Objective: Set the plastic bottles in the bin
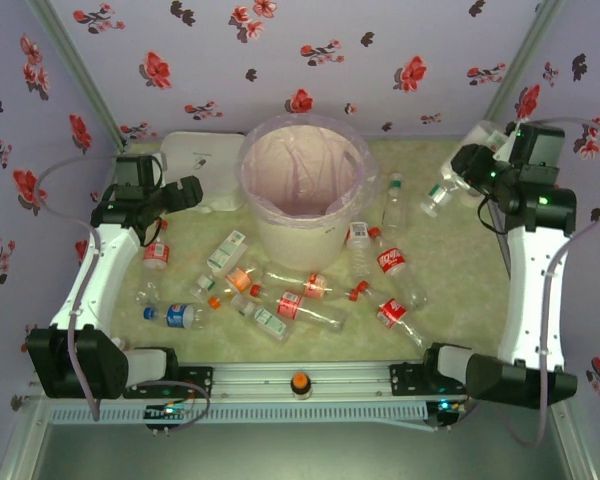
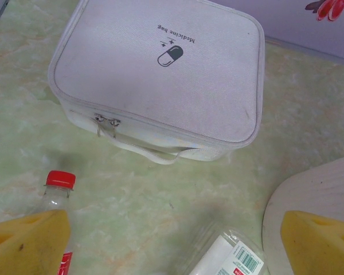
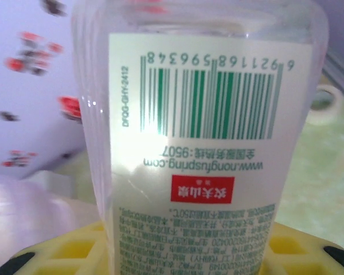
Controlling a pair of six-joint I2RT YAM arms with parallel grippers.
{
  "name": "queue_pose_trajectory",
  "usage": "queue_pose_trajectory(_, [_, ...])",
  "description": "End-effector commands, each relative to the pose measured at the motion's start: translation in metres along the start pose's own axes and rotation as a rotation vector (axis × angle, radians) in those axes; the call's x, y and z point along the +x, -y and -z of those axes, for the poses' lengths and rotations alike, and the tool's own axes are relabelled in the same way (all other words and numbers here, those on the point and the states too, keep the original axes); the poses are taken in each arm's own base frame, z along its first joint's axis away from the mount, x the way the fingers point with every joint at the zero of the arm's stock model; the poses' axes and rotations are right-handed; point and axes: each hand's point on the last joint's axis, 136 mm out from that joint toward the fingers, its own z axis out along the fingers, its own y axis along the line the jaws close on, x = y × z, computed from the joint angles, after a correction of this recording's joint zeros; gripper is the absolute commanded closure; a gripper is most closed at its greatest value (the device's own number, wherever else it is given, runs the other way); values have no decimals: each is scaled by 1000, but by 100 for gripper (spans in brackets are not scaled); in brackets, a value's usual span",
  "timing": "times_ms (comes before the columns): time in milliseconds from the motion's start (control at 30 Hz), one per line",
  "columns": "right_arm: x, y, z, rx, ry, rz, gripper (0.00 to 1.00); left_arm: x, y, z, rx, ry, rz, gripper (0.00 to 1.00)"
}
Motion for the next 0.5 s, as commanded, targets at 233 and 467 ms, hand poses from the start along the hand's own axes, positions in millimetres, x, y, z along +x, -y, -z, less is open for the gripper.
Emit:
queue_pose_trajectory(233, [26, -165, 17, -395, -108, 211, 70, 5, 2, -3, -8, -10, -32, 5])
queue_pose_trajectory(467, [78, -215, -39, -396, -254, 397, 73, 19, 7, -9, -60, -49, -130, 5])
